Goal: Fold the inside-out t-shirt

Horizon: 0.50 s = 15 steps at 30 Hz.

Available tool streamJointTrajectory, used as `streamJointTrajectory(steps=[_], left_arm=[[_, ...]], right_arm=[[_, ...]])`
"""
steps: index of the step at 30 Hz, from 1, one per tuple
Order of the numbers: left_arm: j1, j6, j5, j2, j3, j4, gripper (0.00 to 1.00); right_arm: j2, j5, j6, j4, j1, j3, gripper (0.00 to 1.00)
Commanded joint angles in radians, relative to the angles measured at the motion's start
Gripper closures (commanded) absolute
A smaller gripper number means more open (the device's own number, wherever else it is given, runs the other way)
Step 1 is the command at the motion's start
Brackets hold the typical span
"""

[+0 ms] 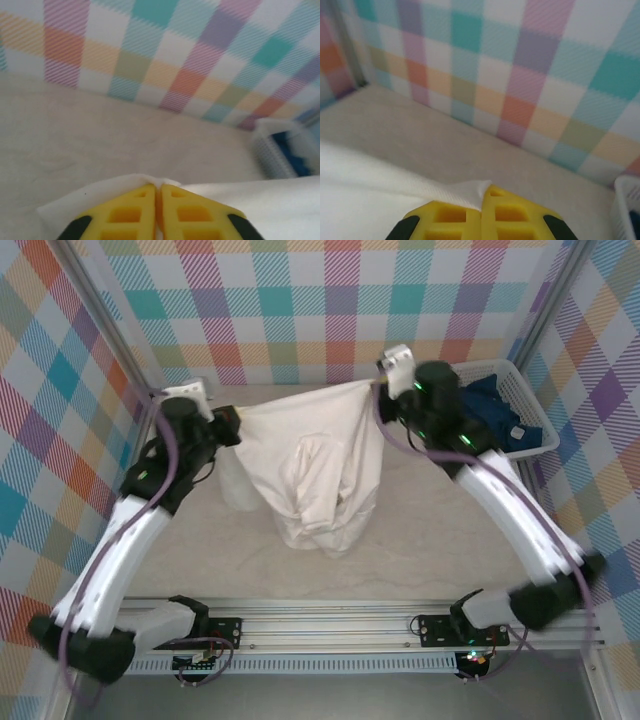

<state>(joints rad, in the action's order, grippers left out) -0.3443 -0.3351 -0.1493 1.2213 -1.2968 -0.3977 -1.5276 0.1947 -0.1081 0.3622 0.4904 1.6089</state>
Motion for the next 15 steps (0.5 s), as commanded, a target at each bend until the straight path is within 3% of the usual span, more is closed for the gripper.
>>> streamJointTrajectory(steps=[1,3,7,11,13,15], left_arm=[[0.013,0.054,-0.129,0.260,-0.088,-0.026,0.72],[0.014,0.064,-0.133,0.345,-0.155,-0.091,0.55],[0.013,0.062,0.032,0.214,0.023,-0.043,0.27],[-0.043,-0.026,0.349,0.118,0.245,0.109,0.22],[-0.122,-0.059,0.403,0.162,0.279,0.213,0.21],[-0.211,-0.020,0.389,0.245,0.241,0.217,0.21]], right_arm=[[-0.310,0.095,0.091,0.154,-0.052,0.175,0.71],[-0.354,0.095,0.091,0.188,-0.039,0.199,0.58],[-0.151,-0.097,0.157,0.122,-0.007,-0.104,0.42],[0.028,-0.184,0.271,0.145,0.064,-0.397,0.38],[0.064,-0.247,0.345,0.132,0.075,-0.499,0.37],[0.084,-0.264,0.391,0.094,0.073,-0.573,0.37]])
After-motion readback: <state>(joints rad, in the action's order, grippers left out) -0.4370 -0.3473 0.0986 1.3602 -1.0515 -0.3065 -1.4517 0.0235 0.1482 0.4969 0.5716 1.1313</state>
